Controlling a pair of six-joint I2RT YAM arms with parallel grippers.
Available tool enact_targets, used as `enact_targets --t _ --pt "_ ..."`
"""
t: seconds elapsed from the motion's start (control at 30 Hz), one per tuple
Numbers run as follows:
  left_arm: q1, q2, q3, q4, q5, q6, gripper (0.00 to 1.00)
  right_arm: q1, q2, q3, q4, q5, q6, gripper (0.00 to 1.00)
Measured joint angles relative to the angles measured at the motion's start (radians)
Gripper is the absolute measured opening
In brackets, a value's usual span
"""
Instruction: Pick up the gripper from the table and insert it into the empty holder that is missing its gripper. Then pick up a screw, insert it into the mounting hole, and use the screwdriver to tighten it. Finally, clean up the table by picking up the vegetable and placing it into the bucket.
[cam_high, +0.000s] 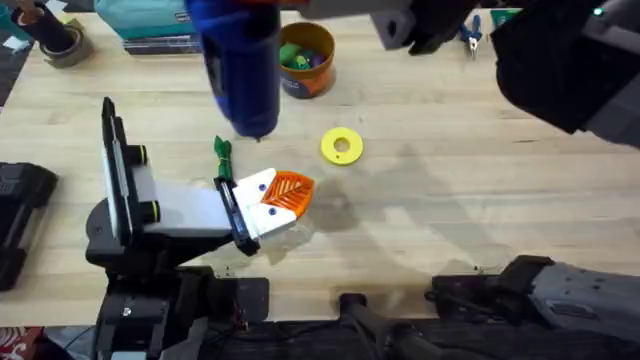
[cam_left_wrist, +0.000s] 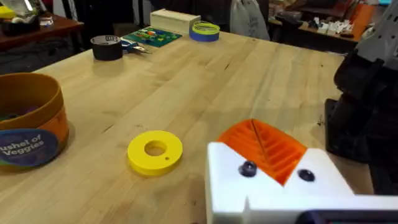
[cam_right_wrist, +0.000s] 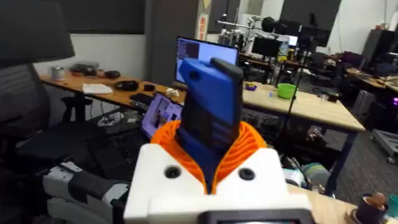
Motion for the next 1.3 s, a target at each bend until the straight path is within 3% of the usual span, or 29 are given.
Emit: enact_targets --t 1.3 --pt "0.000 0.000 0.000 0.000 0.000 0.000 0.004 0.026 0.086 -0.031 0.029 -0.046 -0.053 0.023"
